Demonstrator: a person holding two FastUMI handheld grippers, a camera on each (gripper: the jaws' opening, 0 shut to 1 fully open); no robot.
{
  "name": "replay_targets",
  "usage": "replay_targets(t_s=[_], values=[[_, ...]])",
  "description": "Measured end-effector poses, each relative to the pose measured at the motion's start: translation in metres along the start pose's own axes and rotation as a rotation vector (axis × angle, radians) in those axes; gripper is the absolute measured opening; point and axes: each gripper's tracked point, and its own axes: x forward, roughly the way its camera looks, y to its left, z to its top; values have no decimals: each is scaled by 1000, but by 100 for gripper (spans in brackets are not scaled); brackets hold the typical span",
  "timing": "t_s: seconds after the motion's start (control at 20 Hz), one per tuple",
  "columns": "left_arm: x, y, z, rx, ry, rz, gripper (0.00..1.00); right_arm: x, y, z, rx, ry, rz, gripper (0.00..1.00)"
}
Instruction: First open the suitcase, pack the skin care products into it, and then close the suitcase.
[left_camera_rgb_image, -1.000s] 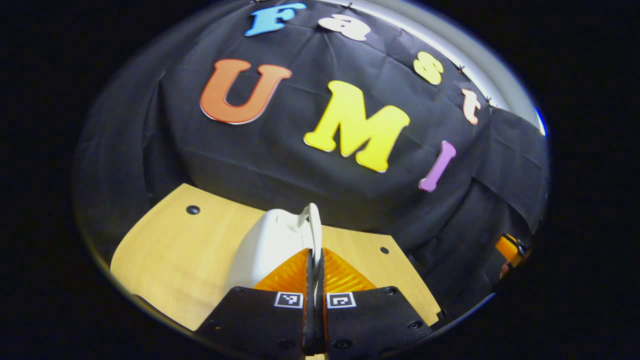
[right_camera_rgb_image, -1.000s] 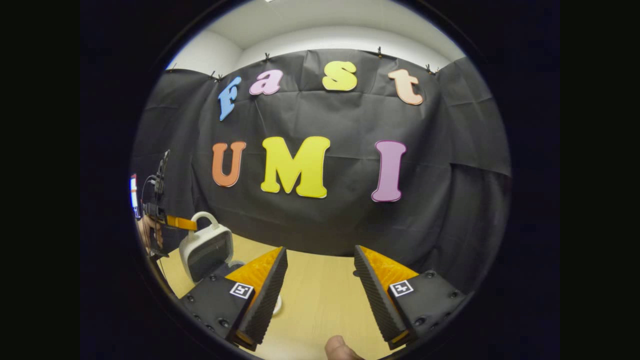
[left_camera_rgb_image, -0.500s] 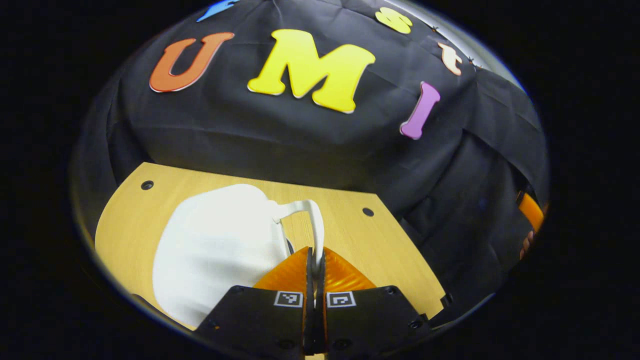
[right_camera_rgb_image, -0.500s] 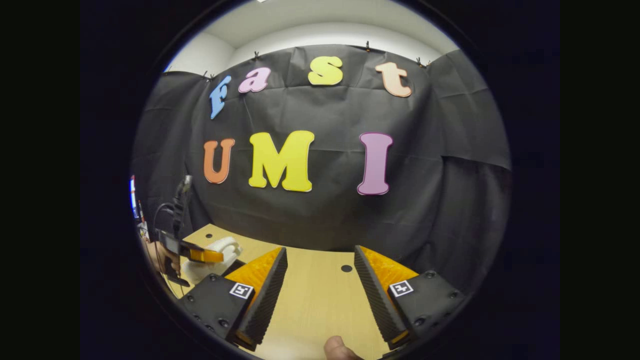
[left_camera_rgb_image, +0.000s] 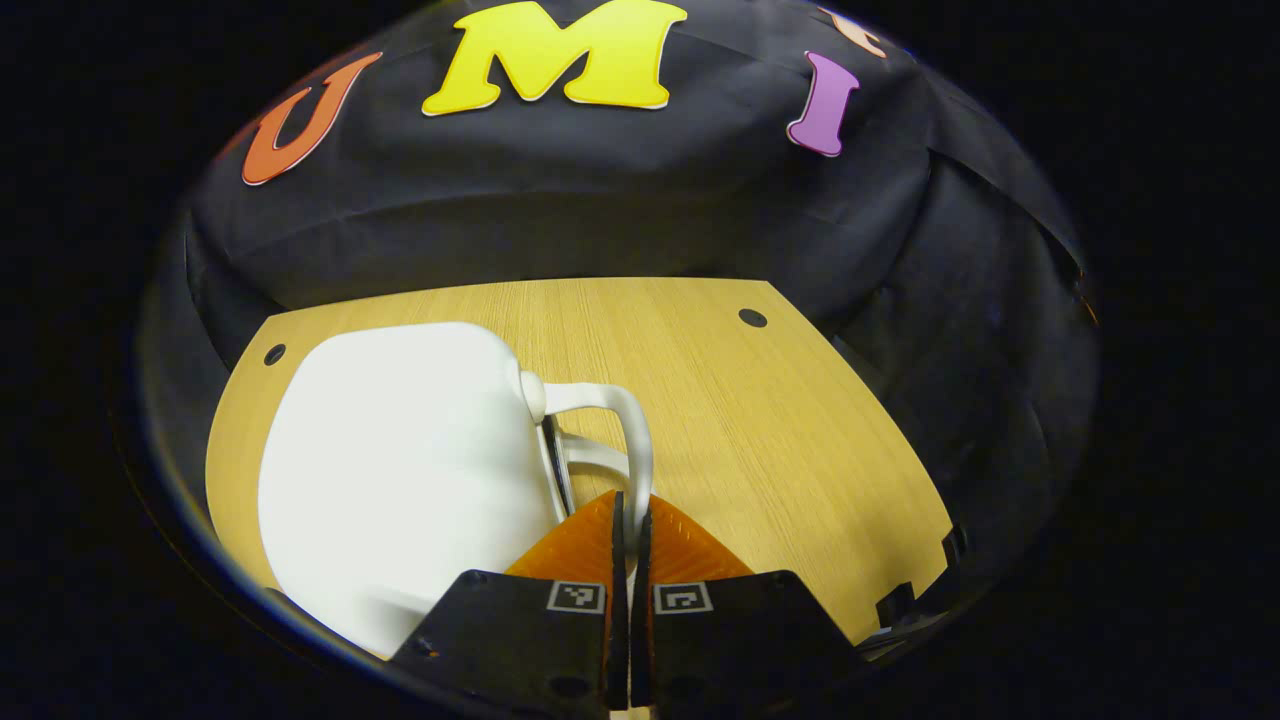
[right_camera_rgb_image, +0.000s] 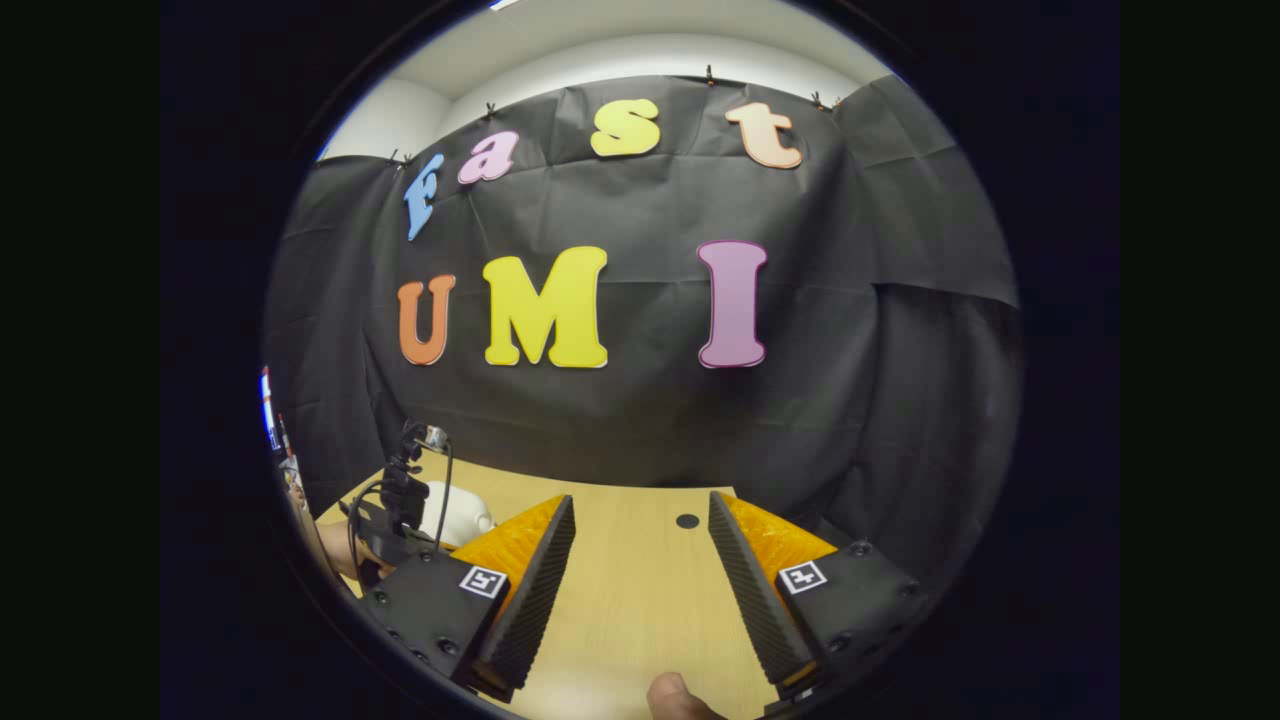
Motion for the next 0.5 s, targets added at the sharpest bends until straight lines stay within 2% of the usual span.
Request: replay_targets(t_s=[0.2, 0.25, 0.3, 0.4, 0.5], values=[[4, -2, 2, 28, 13, 26, 8, 7, -2, -12, 20, 34, -8, 80], [3, -4, -1, 18, 19, 17, 11, 9, -2, -13, 22, 39, -10, 80], [1, -7, -2, 2, 24, 7, 19, 11, -1, -14, 23, 40, -14, 80], [-10, -12, -4, -12, 28, -16, 27, 14, 2, -10, 27, 38, -14, 80], [-24, -22, 5, -39, -8, -70, 33, 18, 9, -7, 23, 33, -12, 80]])
